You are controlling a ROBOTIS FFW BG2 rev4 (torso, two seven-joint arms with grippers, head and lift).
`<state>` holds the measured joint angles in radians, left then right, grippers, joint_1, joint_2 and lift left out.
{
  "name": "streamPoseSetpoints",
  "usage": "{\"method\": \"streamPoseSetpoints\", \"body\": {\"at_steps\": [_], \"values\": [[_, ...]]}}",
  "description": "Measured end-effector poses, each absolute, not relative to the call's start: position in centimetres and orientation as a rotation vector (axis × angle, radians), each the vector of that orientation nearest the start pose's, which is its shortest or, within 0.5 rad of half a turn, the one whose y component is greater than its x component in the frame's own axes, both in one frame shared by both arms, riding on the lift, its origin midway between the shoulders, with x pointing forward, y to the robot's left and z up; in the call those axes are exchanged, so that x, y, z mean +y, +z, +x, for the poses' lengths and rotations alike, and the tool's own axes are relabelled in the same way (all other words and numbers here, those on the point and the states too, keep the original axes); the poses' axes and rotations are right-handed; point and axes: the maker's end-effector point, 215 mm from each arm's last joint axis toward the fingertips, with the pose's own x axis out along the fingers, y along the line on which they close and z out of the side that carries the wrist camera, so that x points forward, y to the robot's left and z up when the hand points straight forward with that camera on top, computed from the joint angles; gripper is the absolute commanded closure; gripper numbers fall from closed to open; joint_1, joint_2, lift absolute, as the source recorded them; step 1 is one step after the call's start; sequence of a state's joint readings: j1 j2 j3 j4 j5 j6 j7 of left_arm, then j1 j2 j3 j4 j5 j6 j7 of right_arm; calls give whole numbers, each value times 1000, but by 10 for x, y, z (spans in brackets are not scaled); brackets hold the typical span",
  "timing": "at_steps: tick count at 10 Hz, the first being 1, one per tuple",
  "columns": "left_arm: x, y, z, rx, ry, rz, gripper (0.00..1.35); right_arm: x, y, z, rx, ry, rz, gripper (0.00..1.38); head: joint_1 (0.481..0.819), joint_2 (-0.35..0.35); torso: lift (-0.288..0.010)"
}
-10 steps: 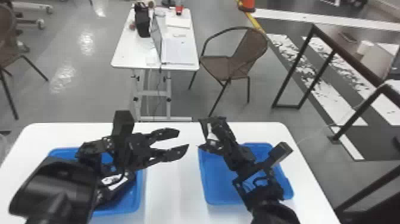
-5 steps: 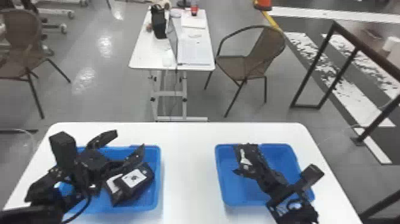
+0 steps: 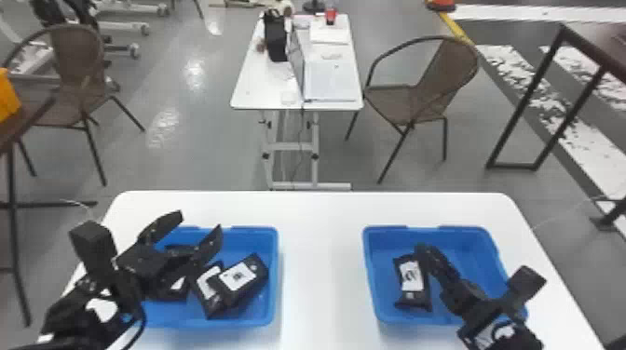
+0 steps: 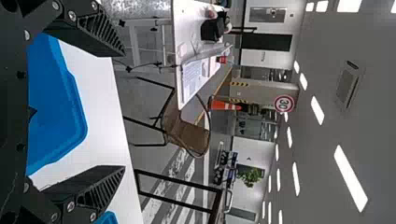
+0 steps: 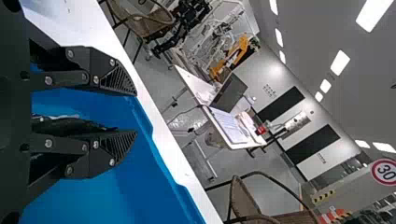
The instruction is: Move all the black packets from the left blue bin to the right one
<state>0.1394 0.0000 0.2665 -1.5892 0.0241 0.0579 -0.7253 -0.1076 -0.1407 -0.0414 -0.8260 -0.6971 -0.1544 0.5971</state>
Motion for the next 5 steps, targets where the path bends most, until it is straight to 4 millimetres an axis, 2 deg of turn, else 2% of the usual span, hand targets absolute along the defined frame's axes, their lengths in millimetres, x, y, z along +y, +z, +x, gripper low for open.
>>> {"method": "streamPoseSetpoints", "body": {"at_steps": [2, 4, 5], "values": [[239, -432, 506, 214, -444, -84, 374, -283, -514, 538, 138, 193, 643, 214, 695, -46, 0], [237, -471, 495, 382, -477, -104, 360, -295, -464, 536, 8, 183, 661, 266, 695, -60, 0], [240, -487, 491, 477, -517, -67, 357, -294, -441, 534, -41, 193, 662, 266, 695, -60, 0]]}}
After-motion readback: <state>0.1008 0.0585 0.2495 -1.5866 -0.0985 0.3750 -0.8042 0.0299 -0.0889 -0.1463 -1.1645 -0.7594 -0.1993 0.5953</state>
